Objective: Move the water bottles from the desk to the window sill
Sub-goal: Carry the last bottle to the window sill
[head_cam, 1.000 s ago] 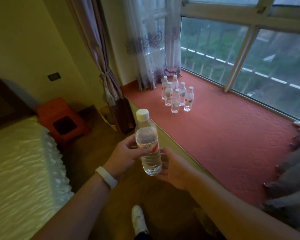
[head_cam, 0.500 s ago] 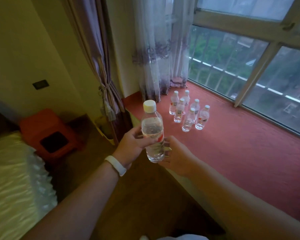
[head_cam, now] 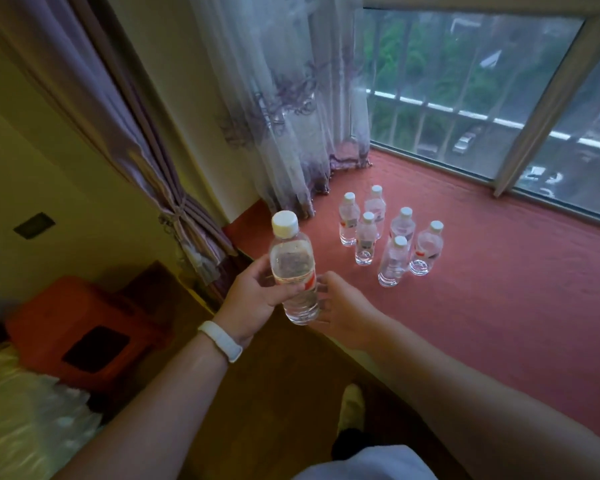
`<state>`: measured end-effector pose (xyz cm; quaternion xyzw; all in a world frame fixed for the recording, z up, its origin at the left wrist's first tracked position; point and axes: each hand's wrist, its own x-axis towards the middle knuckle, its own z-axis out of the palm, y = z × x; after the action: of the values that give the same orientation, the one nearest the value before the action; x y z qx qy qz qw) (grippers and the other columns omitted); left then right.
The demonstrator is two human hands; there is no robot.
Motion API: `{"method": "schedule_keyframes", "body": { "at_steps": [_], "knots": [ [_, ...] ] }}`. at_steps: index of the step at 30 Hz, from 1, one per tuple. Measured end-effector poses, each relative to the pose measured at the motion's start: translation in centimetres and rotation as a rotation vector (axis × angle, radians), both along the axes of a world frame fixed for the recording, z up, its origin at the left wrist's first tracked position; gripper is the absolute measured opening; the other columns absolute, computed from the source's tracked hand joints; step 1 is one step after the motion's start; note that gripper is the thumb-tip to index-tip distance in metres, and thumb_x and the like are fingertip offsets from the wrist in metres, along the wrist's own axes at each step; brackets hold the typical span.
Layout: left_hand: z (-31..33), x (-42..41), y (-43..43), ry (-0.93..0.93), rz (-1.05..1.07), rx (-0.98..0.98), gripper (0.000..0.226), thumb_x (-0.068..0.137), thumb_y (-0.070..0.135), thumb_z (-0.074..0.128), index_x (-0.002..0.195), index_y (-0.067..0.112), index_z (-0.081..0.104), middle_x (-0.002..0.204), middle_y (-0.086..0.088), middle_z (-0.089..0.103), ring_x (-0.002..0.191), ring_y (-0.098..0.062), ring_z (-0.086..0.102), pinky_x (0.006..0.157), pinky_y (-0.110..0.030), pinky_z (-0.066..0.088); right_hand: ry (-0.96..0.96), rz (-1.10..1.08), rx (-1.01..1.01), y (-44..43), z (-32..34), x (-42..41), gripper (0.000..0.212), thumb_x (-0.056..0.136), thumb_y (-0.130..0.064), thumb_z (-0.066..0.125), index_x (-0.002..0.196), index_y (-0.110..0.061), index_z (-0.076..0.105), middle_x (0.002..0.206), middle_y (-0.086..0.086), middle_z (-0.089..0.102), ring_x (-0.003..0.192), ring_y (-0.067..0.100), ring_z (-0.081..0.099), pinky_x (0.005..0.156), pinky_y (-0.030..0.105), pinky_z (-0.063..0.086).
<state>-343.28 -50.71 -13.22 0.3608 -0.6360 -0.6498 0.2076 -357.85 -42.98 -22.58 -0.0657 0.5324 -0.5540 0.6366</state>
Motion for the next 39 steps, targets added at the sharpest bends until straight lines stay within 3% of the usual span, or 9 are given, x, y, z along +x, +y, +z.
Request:
{"method": "schedule_keyframes", "body": {
  "at_steps": [5, 10, 15, 19, 25, 31, 34, 39],
  "knots": [
    [-0.4, -6.6, -7.0, -0.085, -0.061, -0.025, 0.057, 0.072, 0.002, 0.081, 0.125, 0.016, 0.063, 0.117, -0.004, 0.072, 0.111, -0.020, 0.066, 0.095, -0.035, 0.053, -0.057, -0.067, 0.016, -6.4, -1.1, -5.1, 0.045, 0.075, -0.040, 0.060, 0.113, -0.016, 0.067, 0.111, 0.012, 0.073, 0.103, 0.029, 0.069, 0.100, 0.046, 0.050],
    [-0.6, -12.1, -11.0, -0.117, -0.107, -0.046, 0.052, 0.074, -0.002, 0.079, 0.121, 0.012, 0.064, 0.113, -0.008, 0.073, 0.107, -0.021, 0.067, 0.092, -0.035, 0.054, -0.085, -0.108, 0.020, -9.8, -1.3, -10.0, 0.042, 0.081, -0.039, 0.056, 0.114, -0.017, 0.066, 0.102, 0.007, 0.077, 0.094, 0.022, 0.074, 0.076, 0.034, 0.056],
    [-1.3, -16.4, -14.5, -0.167, -0.237, -0.046, 0.051, 0.072, -0.001, 0.082, 0.117, 0.017, 0.066, 0.107, 0.001, 0.075, 0.101, -0.011, 0.069, 0.087, -0.027, 0.054, -0.119, -0.213, 0.017, -11.5, -1.8, -12.9, 0.038, 0.085, -0.037, 0.055, 0.115, -0.016, 0.066, 0.111, 0.007, 0.074, 0.104, 0.023, 0.070, 0.080, 0.034, 0.055],
    [-2.9, -19.2, -16.7, -0.183, -0.341, -0.024, 0.053, 0.072, -0.004, 0.080, 0.120, 0.012, 0.064, 0.112, -0.006, 0.073, 0.102, -0.013, 0.068, 0.087, -0.027, 0.053, -0.123, -0.318, 0.048, -12.1, -2.7, -14.4, 0.036, 0.089, -0.033, 0.053, 0.117, -0.016, 0.066, 0.117, 0.010, 0.071, 0.112, 0.028, 0.064, 0.100, 0.041, 0.049],
    [-6.4, -22.1, -20.8, -0.148, -0.534, 0.010, 0.052, 0.073, -0.007, 0.079, 0.120, 0.007, 0.062, 0.110, -0.008, 0.072, 0.097, -0.011, 0.067, 0.081, -0.020, 0.055, -0.149, -0.566, 0.070, -14.0, -4.5, -15.0, 0.027, 0.090, -0.027, 0.055, 0.109, -0.013, 0.067, 0.111, 0.013, 0.070, 0.100, 0.026, 0.066, 0.101, 0.042, 0.047],
    [-11.4, -23.7, -26.7, -0.085, -0.751, 0.077, 0.053, 0.073, -0.007, 0.079, 0.120, 0.009, 0.060, 0.114, -0.006, 0.071, 0.104, -0.012, 0.068, 0.081, -0.021, 0.053, -0.161, -0.855, 0.086, -18.2, -6.7, -14.6, 0.027, 0.094, -0.024, 0.053, 0.110, -0.008, 0.067, 0.104, 0.013, 0.070, 0.086, 0.022, 0.070, 0.075, 0.032, 0.057],
    [-13.7, -24.7, -29.1, -0.097, -0.834, 0.087, 0.053, 0.072, -0.009, 0.079, 0.118, 0.009, 0.059, 0.113, -0.009, 0.070, 0.102, -0.012, 0.067, 0.082, -0.022, 0.052, -0.170, -0.956, 0.152, -20.7, -8.4, -13.8, 0.020, 0.093, -0.024, 0.053, 0.096, -0.012, 0.069, 0.093, 0.009, 0.071, 0.079, 0.020, 0.069, 0.072, 0.032, 0.056],
    [-17.6, -25.8, -31.2, -0.110, -0.884, 0.118, 0.060, 0.070, -0.013, 0.079, 0.123, 0.000, 0.055, 0.114, -0.008, 0.069, 0.100, -0.008, 0.067, 0.080, -0.018, 0.052, -0.157, -1.027, 0.198, -22.8, -11.6, -14.2, 0.018, 0.093, -0.019, 0.051, 0.089, -0.013, 0.067, 0.082, 0.005, 0.071, 0.073, 0.017, 0.068, 0.065, 0.028, 0.055]
  ]
}}
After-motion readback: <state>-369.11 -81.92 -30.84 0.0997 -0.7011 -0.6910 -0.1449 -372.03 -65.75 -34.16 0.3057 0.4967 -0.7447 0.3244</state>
